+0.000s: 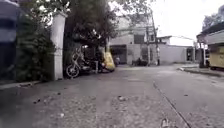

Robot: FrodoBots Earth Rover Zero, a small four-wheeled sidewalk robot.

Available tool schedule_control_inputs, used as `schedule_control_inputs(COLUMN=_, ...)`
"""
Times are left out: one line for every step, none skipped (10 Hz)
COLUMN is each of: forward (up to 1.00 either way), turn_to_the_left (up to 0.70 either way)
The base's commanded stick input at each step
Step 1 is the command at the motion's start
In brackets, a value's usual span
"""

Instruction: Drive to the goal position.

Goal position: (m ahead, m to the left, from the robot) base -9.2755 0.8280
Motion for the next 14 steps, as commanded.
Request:
schedule_control_inputs(forward=1.00, turn_to_the_left=-0.26)
schedule_control_inputs(forward=1.00, turn_to_the_left=-0.27)
schedule_control_inputs(forward=1.00, turn_to_the_left=-0.27)
schedule_control_inputs(forward=1.00, turn_to_the_left=-0.27)
schedule_control_inputs(forward=1.00, turn_to_the_left=-0.27)
schedule_control_inputs(forward=1.00, turn_to_the_left=-0.27)
schedule_control_inputs(forward=1.00, turn_to_the_left=-0.27)
schedule_control_inputs(forward=1.00, turn_to_the_left=-0.27)
schedule_control_inputs(forward=1.00, turn_to_the_left=-0.27)
schedule_control_inputs(forward=0.16, turn_to_the_left=-0.42)
schedule_control_inputs(forward=0.00, turn_to_the_left=-0.45)
schedule_control_inputs(forward=0.00, turn_to_the_left=-0.45)
schedule_control_inputs(forward=0.00, turn_to_the_left=-0.45)
schedule_control_inputs(forward=0.00, turn_to_the_left=-0.45)
